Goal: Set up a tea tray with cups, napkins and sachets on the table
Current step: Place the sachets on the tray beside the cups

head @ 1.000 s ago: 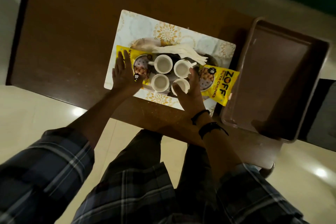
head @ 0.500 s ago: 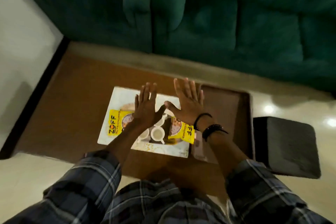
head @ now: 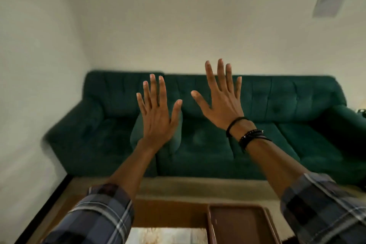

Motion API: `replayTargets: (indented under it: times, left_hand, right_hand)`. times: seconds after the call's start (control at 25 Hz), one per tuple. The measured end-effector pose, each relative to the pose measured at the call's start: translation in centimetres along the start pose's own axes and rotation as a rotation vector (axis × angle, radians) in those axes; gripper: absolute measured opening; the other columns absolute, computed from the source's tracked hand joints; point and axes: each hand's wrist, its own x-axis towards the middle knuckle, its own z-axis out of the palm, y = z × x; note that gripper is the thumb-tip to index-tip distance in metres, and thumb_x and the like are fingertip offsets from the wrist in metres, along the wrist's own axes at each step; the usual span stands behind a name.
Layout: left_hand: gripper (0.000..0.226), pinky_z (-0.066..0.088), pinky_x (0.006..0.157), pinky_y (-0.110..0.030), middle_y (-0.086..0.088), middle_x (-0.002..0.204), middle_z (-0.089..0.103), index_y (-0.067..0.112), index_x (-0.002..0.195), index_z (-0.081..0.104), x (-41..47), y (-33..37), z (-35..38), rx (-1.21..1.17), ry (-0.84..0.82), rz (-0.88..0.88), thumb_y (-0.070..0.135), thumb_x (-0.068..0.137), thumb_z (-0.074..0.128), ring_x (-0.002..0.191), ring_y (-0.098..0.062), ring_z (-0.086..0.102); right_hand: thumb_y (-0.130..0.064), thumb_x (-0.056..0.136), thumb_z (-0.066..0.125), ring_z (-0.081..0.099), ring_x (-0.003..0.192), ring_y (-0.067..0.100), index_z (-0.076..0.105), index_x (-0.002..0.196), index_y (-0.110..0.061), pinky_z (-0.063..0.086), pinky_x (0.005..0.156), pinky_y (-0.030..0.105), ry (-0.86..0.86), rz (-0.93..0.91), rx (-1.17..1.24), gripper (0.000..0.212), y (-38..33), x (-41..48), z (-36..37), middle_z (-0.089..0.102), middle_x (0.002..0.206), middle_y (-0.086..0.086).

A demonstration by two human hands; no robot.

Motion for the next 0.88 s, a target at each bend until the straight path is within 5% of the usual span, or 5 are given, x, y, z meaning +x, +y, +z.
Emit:
replayTargets:
  times: [0.2, 0.4, 0.88]
  left_hand:
    - [0.074, -0.003, 0.119, -0.056, -0.008, 0.162, -0.008, 0.019, 0.153, -0.005, 11.5, 4.1, -4.7, 0.056, 0.171, 0.196, 0.057, 0.096, 0.025, 0.149, -0.027, -0.012]
    - [0.072, 0.001, 0.118, -0.059, -0.010, 0.162, -0.001, 0.019, 0.153, 0.000, 15.0, 6.9, -5.7, 0.087, 0.195, 0.248, 0.058, 0.096, 0.020, 0.149, -0.029, -0.007]
    - [0.071, -0.001, 0.117, -0.060, -0.009, 0.163, -0.002, 0.018, 0.153, -0.002, -12.0, 5.2, 8.0, 0.002, -0.316, 0.148, 0.052, 0.098, 0.030, 0.149, -0.025, -0.010]
  right_hand:
    - [-0.064, 0.093, 0.028, -0.015, 0.149, 0.026, -0.010, 0.151, -0.032, -0.005, 0.118, 0.060, 0.238, -0.067, -0.060, 0.076, -1.0, 8.7, -7.9, -0.013, 0.162, 0.006]
    - [-0.062, 0.094, 0.030, -0.010, 0.150, 0.027, -0.005, 0.152, -0.030, -0.001, 0.119, 0.060, 0.275, -0.060, -0.074, 0.075, -1.4, 10.8, -10.3, -0.009, 0.163, 0.006]
    - [-0.059, 0.095, 0.028, -0.013, 0.149, 0.022, -0.008, 0.151, -0.034, -0.006, 0.118, 0.055, -0.086, 0.366, 0.069, 0.071, 4.9, -16.3, 4.1, -0.010, 0.163, 0.003]
